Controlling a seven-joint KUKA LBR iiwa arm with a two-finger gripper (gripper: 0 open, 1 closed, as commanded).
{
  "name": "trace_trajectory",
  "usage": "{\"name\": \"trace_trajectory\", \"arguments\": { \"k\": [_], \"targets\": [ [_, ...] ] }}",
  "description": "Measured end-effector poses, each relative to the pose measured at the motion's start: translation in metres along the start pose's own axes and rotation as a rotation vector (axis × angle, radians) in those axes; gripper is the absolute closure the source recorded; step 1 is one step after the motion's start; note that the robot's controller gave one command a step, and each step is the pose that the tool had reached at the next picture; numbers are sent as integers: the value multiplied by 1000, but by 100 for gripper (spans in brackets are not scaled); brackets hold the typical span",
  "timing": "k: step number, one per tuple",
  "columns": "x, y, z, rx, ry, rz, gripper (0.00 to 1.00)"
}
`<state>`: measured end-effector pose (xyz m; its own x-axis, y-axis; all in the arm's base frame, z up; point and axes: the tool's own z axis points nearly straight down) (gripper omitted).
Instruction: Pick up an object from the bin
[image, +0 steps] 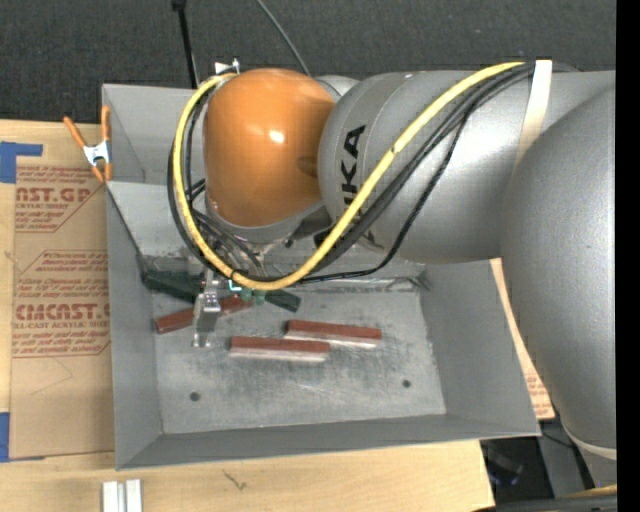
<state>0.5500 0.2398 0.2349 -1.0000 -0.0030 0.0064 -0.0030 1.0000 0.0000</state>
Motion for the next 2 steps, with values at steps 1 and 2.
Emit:
{"name": "trace_trajectory", "arguments": {
  "k": [1, 2],
  "targets": [
    [-2, -2, -4, -1, -8, 2, 100],
    [-2, -2, -4, -1, -8, 2, 100]
  ]
}}
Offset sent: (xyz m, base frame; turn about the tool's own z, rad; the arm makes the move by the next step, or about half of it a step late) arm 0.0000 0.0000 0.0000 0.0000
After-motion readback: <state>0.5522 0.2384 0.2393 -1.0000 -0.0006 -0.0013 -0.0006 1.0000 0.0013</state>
